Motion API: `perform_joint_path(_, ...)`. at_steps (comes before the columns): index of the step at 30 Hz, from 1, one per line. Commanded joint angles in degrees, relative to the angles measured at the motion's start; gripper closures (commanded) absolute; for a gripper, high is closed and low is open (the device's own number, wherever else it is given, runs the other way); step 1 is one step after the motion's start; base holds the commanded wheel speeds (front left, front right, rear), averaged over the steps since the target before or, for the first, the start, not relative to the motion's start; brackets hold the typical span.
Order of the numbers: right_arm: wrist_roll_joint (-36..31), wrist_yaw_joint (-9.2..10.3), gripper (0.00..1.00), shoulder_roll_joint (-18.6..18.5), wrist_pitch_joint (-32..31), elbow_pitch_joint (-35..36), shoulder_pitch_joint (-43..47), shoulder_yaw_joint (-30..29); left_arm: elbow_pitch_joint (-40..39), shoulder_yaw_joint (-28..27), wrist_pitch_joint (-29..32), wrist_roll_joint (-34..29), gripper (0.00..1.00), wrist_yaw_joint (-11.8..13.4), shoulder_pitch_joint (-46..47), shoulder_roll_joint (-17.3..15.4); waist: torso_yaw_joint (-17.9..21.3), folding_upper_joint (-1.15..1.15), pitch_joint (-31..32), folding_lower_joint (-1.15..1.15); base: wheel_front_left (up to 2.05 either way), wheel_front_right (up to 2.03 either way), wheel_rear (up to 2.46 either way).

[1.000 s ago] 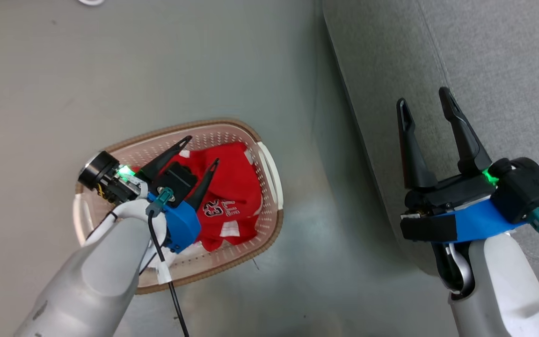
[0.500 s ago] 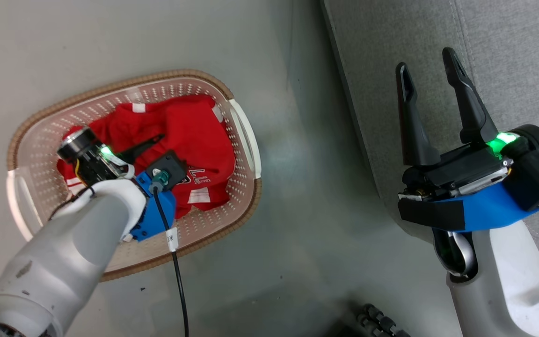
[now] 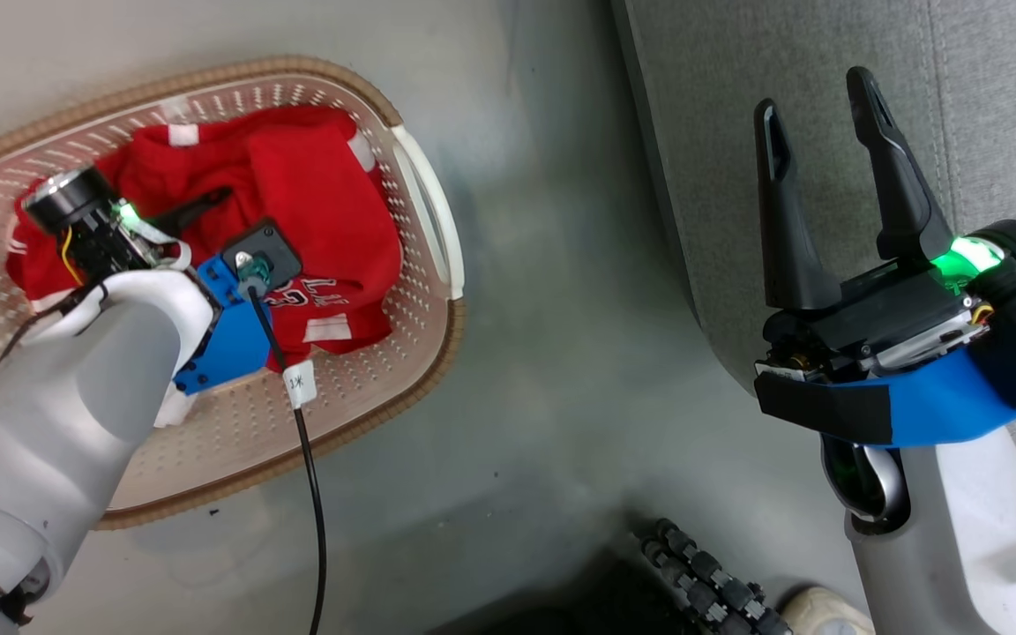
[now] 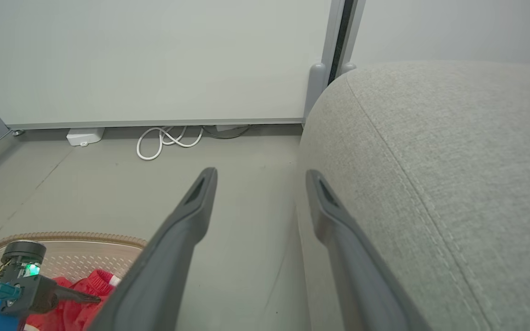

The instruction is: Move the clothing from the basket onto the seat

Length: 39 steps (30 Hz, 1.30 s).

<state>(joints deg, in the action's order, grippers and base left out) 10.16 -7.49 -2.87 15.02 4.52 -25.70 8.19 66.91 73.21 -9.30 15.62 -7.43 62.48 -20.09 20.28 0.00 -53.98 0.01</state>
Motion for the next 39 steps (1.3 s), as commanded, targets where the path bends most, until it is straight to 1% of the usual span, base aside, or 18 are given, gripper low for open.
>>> perform_joint_path(1, 0.35, 0.0, 0.0, -0.02, 0.24, 0.48, -0.7, -0.03, 0.15, 0.18, 0.18, -0.32, 0.0, -0.03, 1.35, -0.29, 0.53, 0.0, -1.2, -0.01, 0.0, 0.0, 0.0)
perform_joint_path(7, 0.73, 0.0, 0.0, -0.03, 0.24, 1.47, -0.72, 0.45, 0.99, 0.31, 2.26, -2.86, 0.0, -0.03, 1.97, 0.03, 1.14, 0.0, -2.98, -0.01, 0.0, 0.0, 0.0)
perform_joint_path(10, 0.44, 0.0, 0.0, -0.02, 0.24, 1.99, 0.03, 0.11, 2.23, 0.31, 4.27, -4.39, 0.0, -0.03, 2.12, 0.53, 0.98, 0.0, -3.31, -0.01, 0.0, 0.0, 0.0)
perform_joint_path(18, -0.29, 0.0, 0.0, -0.03, 0.24, 3.2, 1.28, -0.61, 4.58, 0.32, 8.15, -5.27, 0.0, -0.03, 3.67, 2.07, 0.25, 0.0, -4.06, -0.01, 0.0, 0.0, 0.0)
perform_joint_path(19, -0.31, 0.0, 0.0, -0.03, 0.24, 3.37, 1.29, -0.65, 4.9, 0.31, 8.6, -5.22, 0.75, -0.03, 3.89, 2.3, 0.18, 0.0, -4.16, -0.01, 0.0, 0.0, 0.0)
perform_joint_path(20, -0.33, 0.0, 0.0, -0.02, 0.24, 3.4, 1.23, -0.64, 5.06, 0.31, 8.9, -5.2, 1.0, -0.03, 3.82, 2.37, 0.16, 0.0, -4.17, -0.01, 0.0, 0.0, 0.0)
perform_joint_path(23, -0.33, 0.0, 0.0, -0.02, 0.24, 3.35, 0.87, -0.49, 5.41, 0.32, 9.69, -5.35, 1.0, -0.03, 3.14, 2.51, 0.2, 0.0, -4.02, -0.01, 0.0, 0.0, 0.0)
perform_joint_path(28, -0.05, 0.0, 0.0, -0.03, 0.24, 3.05, -0.4, -0.17, 5.56, 0.32, 9.09, -4.68, 1.0, -0.03, 2.77, 2.52, 0.32, 0.0, -3.33, -0.01, 0.0, 0.0, 0.0)
perform_joint_path(33, -1.0, 0.0, 0.0, -0.03, 0.24, 2.19, -1.02, -0.53, 4.35, 0.32, 5.66, -3.28, 1.0, -0.03, 1.74, 4.27, -1.5, 0.0, -0.49, -0.01, 0.0, 0.0, 0.0)
perform_joint_path(39, -2.55, 0.0, 0.0, -0.03, 0.24, 0.21, -0.51, -1.11, 3.59, 0.21, -0.02, -0.2, 1.0, -0.03, 0.15, 7.29, -4.68, 0.0, 4.93, -0.01, 0.0, 0.0, 0.0)
